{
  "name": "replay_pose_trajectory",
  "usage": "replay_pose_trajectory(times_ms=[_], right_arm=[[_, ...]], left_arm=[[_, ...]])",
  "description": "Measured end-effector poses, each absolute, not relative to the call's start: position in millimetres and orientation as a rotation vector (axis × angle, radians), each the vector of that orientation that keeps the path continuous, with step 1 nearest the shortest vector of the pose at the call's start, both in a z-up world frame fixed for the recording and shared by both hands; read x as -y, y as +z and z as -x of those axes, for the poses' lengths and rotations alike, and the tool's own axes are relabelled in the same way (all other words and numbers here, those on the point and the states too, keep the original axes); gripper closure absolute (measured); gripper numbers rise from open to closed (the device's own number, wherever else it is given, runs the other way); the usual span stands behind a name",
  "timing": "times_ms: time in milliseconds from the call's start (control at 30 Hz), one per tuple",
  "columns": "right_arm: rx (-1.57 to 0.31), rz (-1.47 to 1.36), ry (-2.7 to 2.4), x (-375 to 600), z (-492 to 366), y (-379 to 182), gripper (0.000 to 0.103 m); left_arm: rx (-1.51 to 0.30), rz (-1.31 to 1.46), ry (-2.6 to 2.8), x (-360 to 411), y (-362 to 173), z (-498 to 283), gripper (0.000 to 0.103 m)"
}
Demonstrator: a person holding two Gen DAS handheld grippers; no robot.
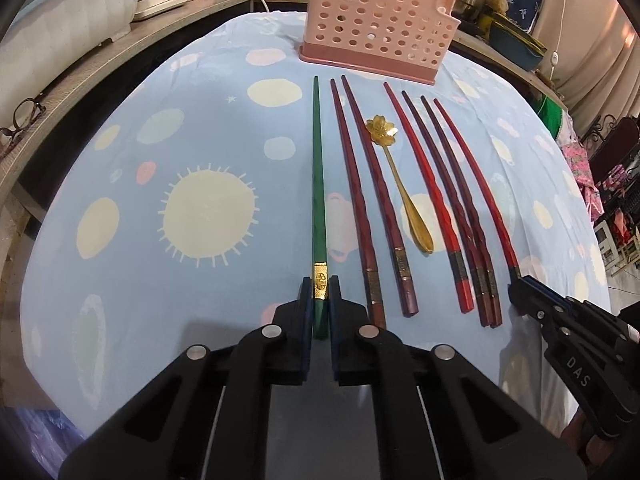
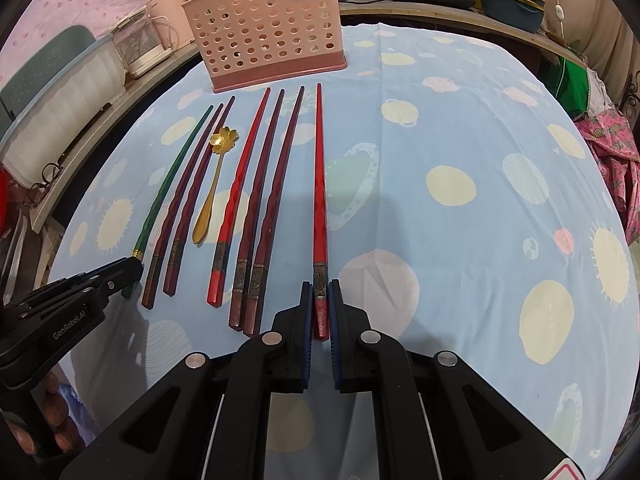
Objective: Organize utensils
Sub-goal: 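Grasp the second green chopstick with the left tool while the right tool grasps a red chopstick, then carry both chopsticks over the pink caddy and release them inside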
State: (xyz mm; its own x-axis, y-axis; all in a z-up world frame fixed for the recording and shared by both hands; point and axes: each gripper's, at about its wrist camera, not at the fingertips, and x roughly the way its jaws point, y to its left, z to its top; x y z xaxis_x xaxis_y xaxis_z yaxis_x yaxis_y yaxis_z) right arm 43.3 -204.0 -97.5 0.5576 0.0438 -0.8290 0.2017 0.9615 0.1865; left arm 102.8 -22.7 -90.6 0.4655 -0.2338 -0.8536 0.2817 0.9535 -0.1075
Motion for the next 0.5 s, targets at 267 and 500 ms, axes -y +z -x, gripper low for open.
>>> replay_pose_trajectory(times_ms=[267, 500], right_arm=[[-0.958, -0.279, -0.075, 207.6, -35.1, -87.5, 0.096], [-0.867, -0.308, -0.079, 223.5, -23.1, -45.8, 0.096]], left_arm=[[-1.0, -0.01, -0.314, 9.8, -66.1, -96.4, 0.096], [-0.905, 0.049, -0.301, -10.2, -14.2, -98.8, 0.096]])
